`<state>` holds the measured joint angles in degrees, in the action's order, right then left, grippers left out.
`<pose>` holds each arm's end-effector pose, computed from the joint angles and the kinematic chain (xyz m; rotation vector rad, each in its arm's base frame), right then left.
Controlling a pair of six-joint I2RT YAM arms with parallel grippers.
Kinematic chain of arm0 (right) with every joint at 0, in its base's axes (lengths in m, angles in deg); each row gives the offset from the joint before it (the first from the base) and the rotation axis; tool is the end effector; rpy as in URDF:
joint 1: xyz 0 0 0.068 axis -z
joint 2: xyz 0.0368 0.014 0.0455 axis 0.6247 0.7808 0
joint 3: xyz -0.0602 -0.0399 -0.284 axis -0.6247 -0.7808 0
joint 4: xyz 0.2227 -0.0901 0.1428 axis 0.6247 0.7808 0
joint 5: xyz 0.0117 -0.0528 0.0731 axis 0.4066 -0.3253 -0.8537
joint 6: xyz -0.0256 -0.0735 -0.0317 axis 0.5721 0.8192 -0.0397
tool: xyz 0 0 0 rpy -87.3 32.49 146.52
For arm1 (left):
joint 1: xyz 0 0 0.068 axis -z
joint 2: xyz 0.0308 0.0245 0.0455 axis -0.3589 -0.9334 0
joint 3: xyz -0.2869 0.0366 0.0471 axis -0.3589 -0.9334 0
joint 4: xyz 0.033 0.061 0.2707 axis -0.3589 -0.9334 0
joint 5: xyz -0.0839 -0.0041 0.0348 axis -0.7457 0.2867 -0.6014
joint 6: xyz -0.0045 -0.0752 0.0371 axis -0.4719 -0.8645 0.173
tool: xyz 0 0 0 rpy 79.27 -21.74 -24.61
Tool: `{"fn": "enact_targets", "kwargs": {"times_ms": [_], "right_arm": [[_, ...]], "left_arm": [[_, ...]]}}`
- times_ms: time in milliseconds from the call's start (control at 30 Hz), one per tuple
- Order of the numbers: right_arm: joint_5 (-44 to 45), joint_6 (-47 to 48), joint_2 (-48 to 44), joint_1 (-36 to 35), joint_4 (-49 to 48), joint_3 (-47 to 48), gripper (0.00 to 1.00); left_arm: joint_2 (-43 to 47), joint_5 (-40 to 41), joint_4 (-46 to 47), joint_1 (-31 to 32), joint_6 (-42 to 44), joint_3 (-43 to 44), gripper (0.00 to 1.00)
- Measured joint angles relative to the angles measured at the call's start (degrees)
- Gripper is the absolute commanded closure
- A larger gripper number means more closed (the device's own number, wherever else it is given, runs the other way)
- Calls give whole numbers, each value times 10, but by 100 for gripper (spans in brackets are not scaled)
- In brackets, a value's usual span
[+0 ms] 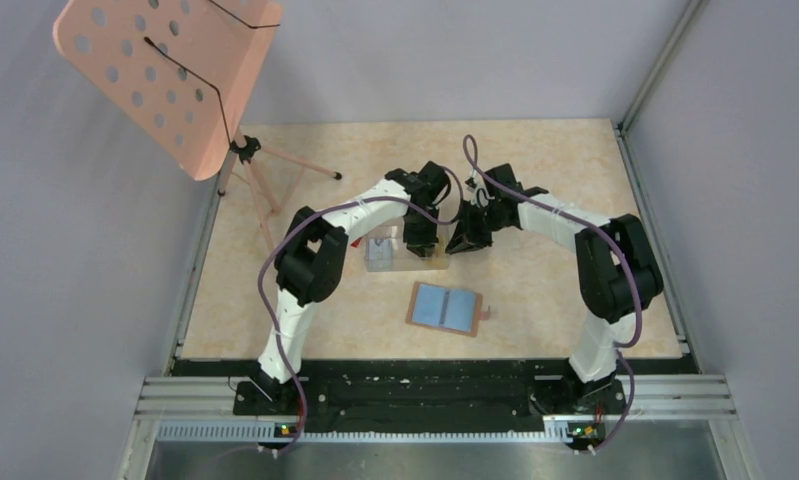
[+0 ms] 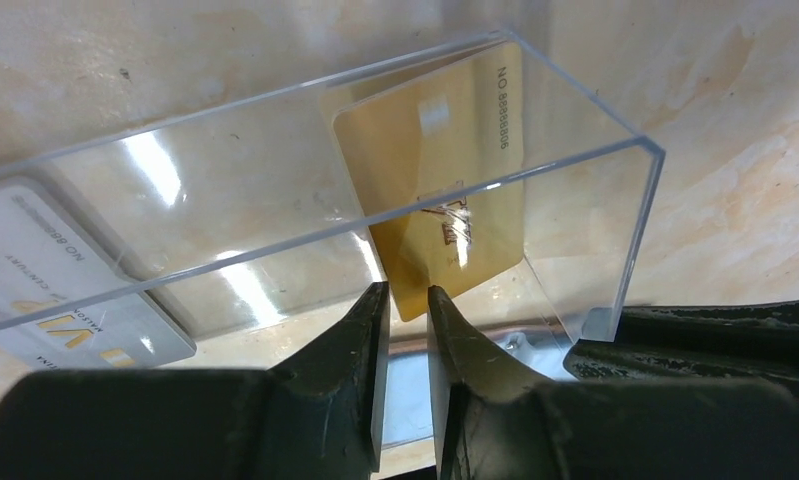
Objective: Put the credit cards into the card holder
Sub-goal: Pick up the credit card from the storage box.
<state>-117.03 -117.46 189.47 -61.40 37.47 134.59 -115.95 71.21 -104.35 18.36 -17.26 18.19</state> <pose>0.3578 0.1916 0.1642 -0.0575 2.7556 1.0049 0.3735 -0.3172 0.1579 0.1923 2.9689 -0.3607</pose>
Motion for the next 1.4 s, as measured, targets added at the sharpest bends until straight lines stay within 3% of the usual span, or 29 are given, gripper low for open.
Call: {"fn": "enact_targets", "kwargs": {"times_ms": [467, 867, 1200, 1300, 1400], "right_arm": [[0, -5, -3, 0, -7, -6, 96], [0, -3, -3, 0, -7, -6, 96], [-3, 0, -3, -2, -6, -6, 96], [-4, 1, -3, -3, -6, -6, 96], [-4, 1, -3, -5, -6, -6, 96]], "left_arm": [[-46, 4, -56, 0, 30, 60, 83], [-13, -13, -43, -2, 15, 52, 79], [16, -71, 28, -4, -12, 19, 77], [16, -82, 39, -9, -22, 7, 81], [16, -84, 47, -10, -31, -1, 100]]}}
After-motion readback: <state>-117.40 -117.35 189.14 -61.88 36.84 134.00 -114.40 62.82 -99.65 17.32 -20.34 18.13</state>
